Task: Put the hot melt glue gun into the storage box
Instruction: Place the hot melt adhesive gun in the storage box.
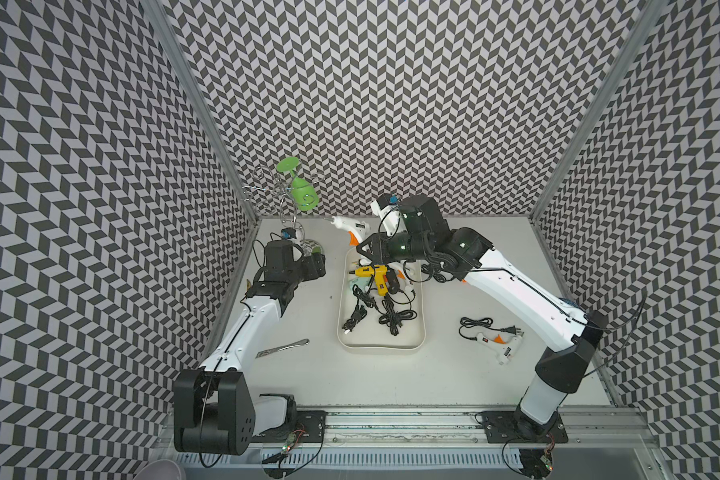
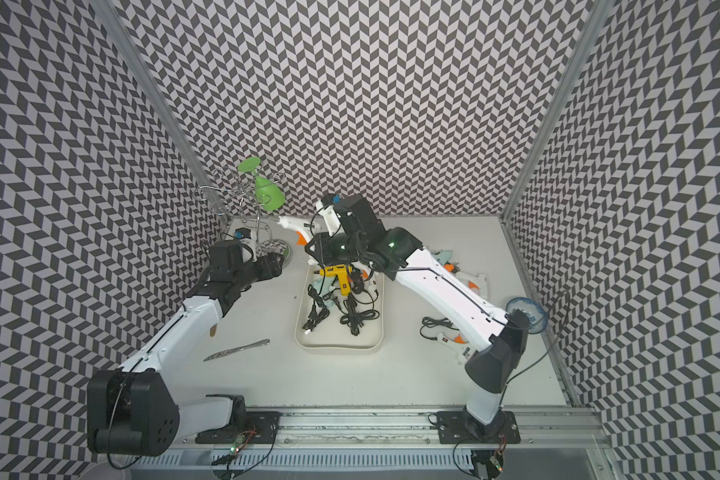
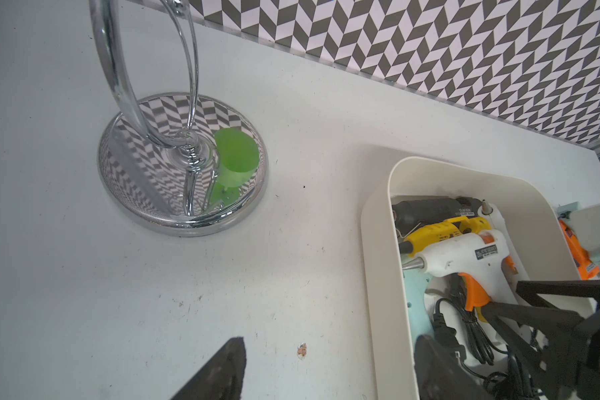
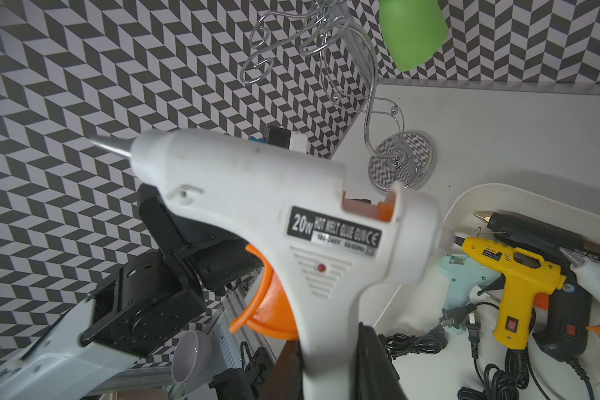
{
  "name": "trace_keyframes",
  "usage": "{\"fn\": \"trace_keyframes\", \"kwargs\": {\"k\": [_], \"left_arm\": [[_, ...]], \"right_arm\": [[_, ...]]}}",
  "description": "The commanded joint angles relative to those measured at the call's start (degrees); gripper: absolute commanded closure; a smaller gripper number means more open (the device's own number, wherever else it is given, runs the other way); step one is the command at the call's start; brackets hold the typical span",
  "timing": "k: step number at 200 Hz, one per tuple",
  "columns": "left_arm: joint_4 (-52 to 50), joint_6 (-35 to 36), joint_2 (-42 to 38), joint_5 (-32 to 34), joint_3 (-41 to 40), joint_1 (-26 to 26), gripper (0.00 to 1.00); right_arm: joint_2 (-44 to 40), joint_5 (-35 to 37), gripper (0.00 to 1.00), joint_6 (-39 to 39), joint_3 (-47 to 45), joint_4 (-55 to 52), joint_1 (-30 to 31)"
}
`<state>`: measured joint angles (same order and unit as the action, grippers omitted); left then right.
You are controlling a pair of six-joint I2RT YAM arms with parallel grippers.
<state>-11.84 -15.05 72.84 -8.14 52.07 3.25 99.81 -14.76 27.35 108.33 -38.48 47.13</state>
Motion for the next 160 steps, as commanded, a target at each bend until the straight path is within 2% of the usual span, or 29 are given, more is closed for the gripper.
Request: {"fn": "trace_keyframes", "kwargs": {"k": [1, 24, 65, 97, 138, 160], "left_arm": [[-1.0, 0.1, -1.6, 0.7, -1.2, -0.5, 0.20], [-0.7, 0.1, -1.7, 0.4, -1.7, -0.6, 0.19], [-0.4, 0.0, -1.8, 0.1, -2.5, -0.6, 0.19], [-0.2, -0.1, -2.3, 0.1, -3.1, -0.6, 0.20], [0.7, -0.3, -1.9, -0.9, -3.9, -0.6, 0.20], [1.1, -0.4, -1.1, -1.5, -3.8, -0.6, 0.20]], "right_arm": [[-1.0, 2.0, 0.84, -0.6, -9.1, 5.2, 0.3], [0.8, 3.5, 0.85, -1.6, -19.7, 11.7, 0.3], [6.5, 6.0, 0.86, -2.1, -27.4, 20.0, 0.2], [11.4, 13.1, 0.85, -3.7, -26.0, 17.9, 0.2], [19.0, 14.5, 0.82, -3.0, -21.6, 13.9, 1.5], [20.6, 17.5, 0.69, -2.5, -20.6, 14.4, 2.8]]}}
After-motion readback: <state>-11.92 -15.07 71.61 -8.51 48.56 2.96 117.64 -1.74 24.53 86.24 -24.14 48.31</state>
